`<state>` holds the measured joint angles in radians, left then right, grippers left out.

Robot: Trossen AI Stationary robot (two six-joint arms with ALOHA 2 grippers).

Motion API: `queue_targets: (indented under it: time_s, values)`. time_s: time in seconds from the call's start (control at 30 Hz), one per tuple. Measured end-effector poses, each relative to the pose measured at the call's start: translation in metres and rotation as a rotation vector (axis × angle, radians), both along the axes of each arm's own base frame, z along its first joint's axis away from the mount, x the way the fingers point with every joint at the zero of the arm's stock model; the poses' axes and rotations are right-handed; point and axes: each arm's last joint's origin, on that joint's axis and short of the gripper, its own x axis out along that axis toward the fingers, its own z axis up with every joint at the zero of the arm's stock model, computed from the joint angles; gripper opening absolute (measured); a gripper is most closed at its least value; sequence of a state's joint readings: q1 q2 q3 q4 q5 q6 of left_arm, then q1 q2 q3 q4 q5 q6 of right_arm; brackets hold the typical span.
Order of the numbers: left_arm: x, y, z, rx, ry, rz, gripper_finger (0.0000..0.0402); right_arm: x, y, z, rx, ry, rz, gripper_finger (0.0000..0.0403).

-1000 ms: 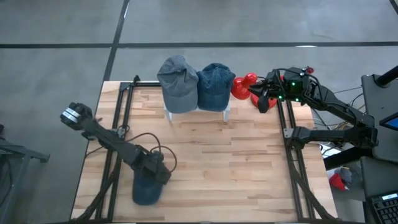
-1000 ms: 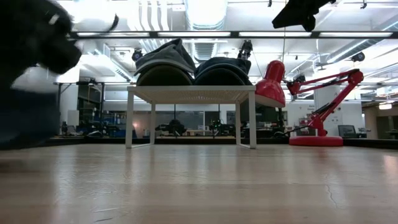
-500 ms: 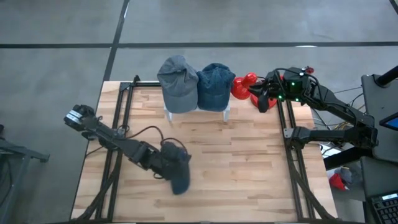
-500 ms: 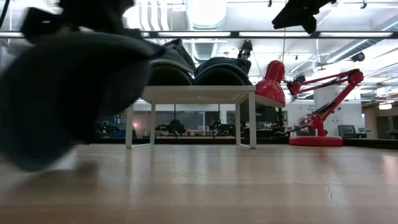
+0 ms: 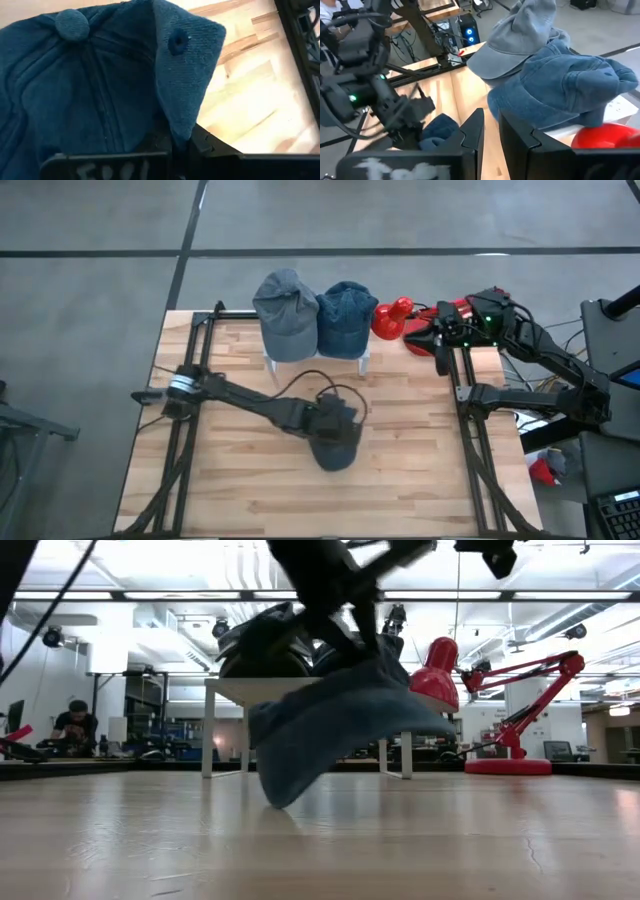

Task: Pick & Place hat
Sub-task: Stack the blue cap on the blue cap on the shelf

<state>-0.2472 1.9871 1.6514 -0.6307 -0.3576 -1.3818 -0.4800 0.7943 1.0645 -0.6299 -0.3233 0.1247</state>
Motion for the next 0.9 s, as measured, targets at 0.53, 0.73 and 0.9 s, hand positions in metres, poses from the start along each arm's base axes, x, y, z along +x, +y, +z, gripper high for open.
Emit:
queue_targets:
  time_s: [0.53, 0.73, 0.9]
  values:
    - [0.009, 0.002, 0.035, 0.081, -0.103, -0.155, 0.0134, -0.035, 0.023, 0.008, 0.058, -0.076, 0.125, 0.0083]
    - [-0.016, -0.010, 0.063, 0.208, -0.084, -0.233, 0.0144, -0.033, 0.031, 0.008, 0.197, -0.091, 0.377, 0.0097]
    - [-0.047, -0.022, 0.070, 0.282, 0.044, -0.186, 0.0142, -0.034, 0.037, 0.001, 0.302, -0.017, 0.395, 0.0098]
